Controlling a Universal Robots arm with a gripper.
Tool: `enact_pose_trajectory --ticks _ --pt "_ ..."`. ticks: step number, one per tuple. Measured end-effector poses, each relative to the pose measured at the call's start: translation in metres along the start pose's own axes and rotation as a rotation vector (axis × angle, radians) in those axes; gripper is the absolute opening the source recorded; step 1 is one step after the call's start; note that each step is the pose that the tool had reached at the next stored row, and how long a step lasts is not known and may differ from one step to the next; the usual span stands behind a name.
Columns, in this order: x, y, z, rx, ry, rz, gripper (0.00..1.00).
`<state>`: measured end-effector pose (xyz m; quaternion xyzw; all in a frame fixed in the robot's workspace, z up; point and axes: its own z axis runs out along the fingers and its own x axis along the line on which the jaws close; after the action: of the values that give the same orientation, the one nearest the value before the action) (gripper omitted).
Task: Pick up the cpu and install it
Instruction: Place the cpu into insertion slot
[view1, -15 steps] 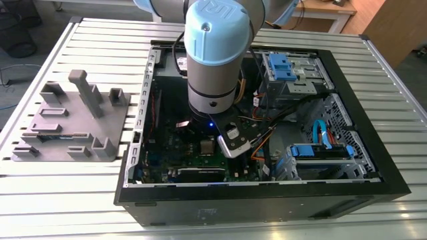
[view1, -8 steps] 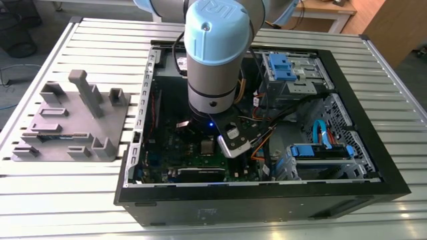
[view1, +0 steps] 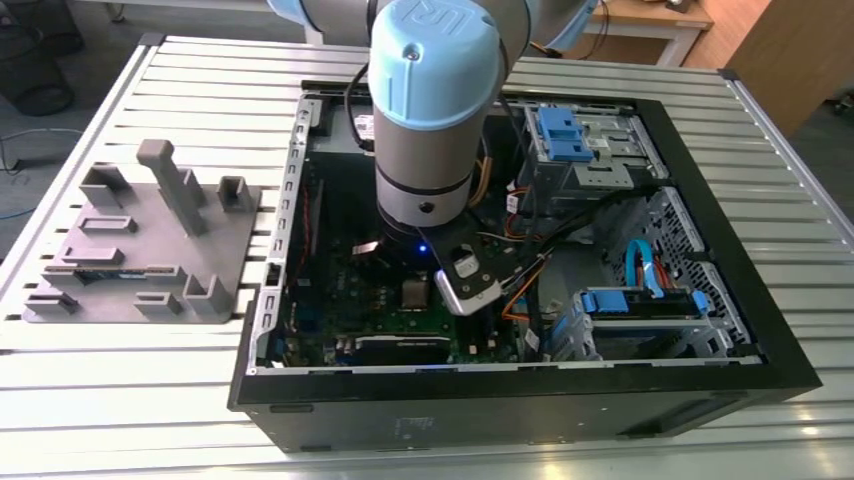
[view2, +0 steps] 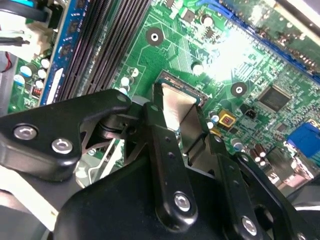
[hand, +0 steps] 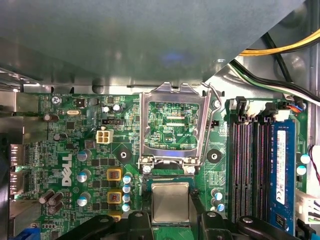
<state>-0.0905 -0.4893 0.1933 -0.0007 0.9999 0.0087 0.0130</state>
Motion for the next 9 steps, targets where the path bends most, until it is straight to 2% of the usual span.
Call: enact_pose_trajectory --ticks 3,9 --pt "0.0 0.0 -0.0033 0.0004 0.0004 0.0 0.39" --pt "-0.0001 -0.0004 -0.0033 0.0001 0.0002 0.016 0.39"
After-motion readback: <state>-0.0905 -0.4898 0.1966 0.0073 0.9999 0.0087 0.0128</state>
